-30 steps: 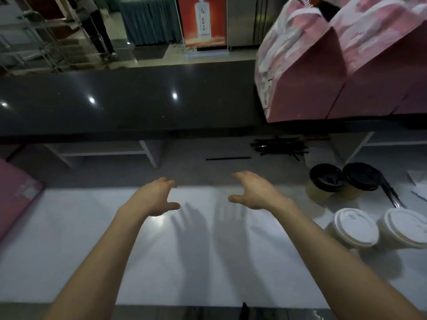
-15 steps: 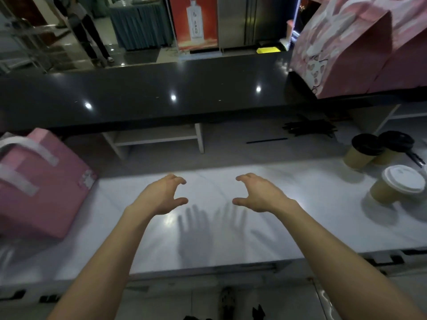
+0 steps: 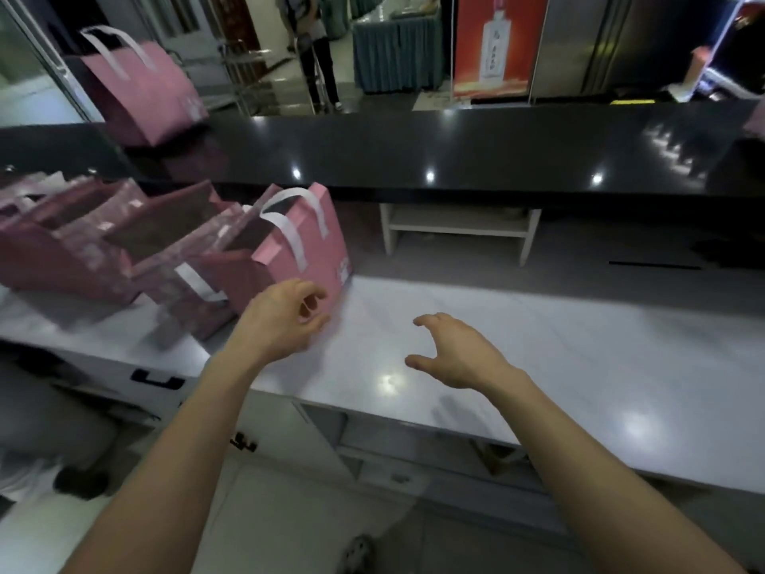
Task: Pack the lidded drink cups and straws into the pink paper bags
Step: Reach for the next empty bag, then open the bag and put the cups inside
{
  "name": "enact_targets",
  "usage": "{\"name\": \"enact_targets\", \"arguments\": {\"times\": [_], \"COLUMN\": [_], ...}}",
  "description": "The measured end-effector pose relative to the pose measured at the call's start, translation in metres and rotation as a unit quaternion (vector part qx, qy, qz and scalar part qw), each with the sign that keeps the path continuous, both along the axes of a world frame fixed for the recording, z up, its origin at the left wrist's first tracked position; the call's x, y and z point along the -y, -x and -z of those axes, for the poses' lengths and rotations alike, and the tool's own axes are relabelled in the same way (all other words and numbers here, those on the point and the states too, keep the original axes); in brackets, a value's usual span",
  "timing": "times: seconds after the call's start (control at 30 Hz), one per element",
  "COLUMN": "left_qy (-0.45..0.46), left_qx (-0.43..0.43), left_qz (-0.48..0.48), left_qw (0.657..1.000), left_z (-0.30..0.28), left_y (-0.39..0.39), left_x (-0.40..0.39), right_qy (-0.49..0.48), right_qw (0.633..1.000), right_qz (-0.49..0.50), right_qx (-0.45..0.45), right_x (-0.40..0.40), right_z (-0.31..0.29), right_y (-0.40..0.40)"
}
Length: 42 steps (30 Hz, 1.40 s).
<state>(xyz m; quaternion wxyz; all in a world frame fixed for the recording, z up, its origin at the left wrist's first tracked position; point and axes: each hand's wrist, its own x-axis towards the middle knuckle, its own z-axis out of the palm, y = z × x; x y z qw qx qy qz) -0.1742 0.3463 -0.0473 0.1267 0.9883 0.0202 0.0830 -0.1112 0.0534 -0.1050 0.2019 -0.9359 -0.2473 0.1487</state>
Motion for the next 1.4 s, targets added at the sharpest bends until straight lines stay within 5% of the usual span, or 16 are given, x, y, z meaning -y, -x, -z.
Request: {"name": "enact_targets", "arguments": {"times": [0.17, 0.3, 0.57, 0.9, 1.17, 1.4], "left_qy": [0.039, 0.053, 0.065, 0.100, 0.063, 0.051], "left_qx": [0.119, 0.113, 0.051, 0.108, -0.005, -0.020], "left_qz": [-0.056, -0.059, 0.015, 0.155, 0.354, 0.397], "left_qw": [0.991, 0.990, 0.996, 0.977, 0.933, 0.916], "left_z": [-0.021, -0.030, -0.036, -0.038, -0.034, -0.023], "left_y": [-0.009, -0.021, -0.049, -0.120, -0.166, -0.180], "left_x": [-0.106, -0.189, -0.243, -0.169, 0.024, 0.213], "right_qy": [-0.081, -0.147, -0.014, 0.011, 0.042, 0.006], "right_qw": [0.992, 0.962, 0.970, 0.957, 0.939, 0.929], "right_qz": [0.044, 0.171, 0.226, 0.280, 0.323, 0.343], "right_qx": [0.082, 0.157, 0.084, 0.079, 0.109, 0.136], "right_x": [-0.118, -0.224, -0.314, -0.153, 0.035, 0.197], "right_z": [-0.033, -0.071, -0.093, -0.103, -0.109, -0.114], "right_y": [-0.012, -0.028, -0.071, -0.061, -0.048, -0.042]}}
